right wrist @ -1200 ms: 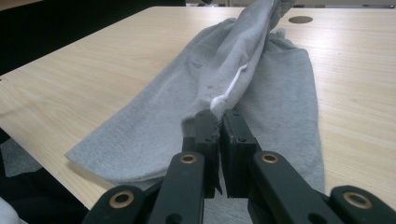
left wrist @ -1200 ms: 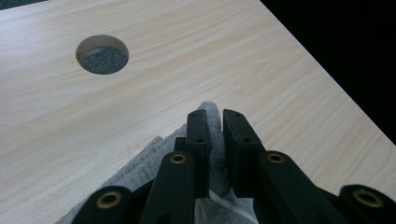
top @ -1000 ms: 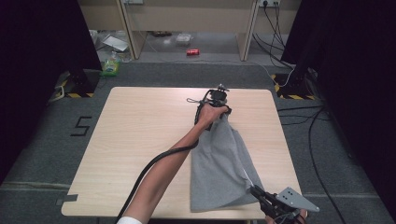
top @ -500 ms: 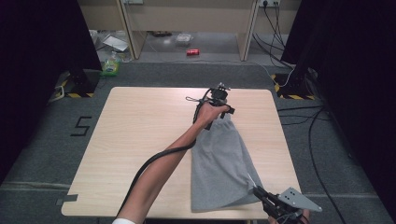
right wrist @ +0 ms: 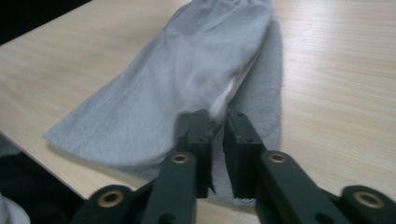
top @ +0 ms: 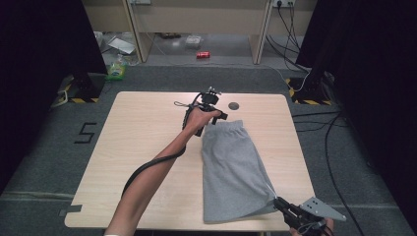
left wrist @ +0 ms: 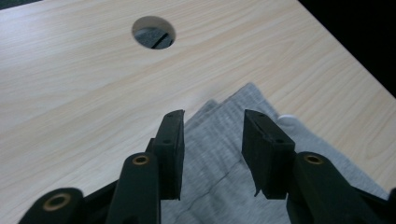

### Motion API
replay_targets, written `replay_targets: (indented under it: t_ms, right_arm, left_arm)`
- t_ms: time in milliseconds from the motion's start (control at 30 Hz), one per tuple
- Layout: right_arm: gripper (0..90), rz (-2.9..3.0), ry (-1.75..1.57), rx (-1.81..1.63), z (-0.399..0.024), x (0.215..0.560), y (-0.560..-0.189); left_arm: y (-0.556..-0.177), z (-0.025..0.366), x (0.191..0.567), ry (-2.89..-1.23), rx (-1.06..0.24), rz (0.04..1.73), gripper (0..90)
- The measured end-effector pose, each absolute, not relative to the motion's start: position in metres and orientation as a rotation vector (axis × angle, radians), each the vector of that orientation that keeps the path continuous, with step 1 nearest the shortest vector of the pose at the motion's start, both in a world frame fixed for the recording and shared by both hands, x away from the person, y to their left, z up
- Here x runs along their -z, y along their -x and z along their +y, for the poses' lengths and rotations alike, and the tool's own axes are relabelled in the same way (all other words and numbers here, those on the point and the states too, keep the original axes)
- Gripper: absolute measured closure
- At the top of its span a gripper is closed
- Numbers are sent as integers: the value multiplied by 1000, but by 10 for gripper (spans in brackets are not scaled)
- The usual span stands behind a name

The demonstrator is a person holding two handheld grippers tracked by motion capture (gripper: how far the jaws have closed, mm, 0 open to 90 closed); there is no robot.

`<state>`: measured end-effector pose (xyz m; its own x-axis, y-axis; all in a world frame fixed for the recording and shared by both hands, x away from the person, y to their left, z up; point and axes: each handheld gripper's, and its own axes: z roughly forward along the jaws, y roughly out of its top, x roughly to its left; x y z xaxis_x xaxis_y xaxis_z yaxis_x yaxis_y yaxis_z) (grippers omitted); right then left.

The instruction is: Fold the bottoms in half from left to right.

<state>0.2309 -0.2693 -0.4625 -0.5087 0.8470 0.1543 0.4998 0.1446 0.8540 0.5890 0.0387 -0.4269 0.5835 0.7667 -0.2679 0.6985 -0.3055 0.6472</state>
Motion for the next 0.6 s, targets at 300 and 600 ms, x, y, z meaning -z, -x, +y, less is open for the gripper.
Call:
replay_targets:
  t_ms: [300,600]
  right_arm:
    - [640,2045,-1265,-1272,-261,445,-245]
    - [626,2168,-1323,-1142,-235,464,-342]
  left_arm:
    - [-582,66,428,-2069,-142,1177,506]
    - [-570,86,442,-2052,-135,1207,387]
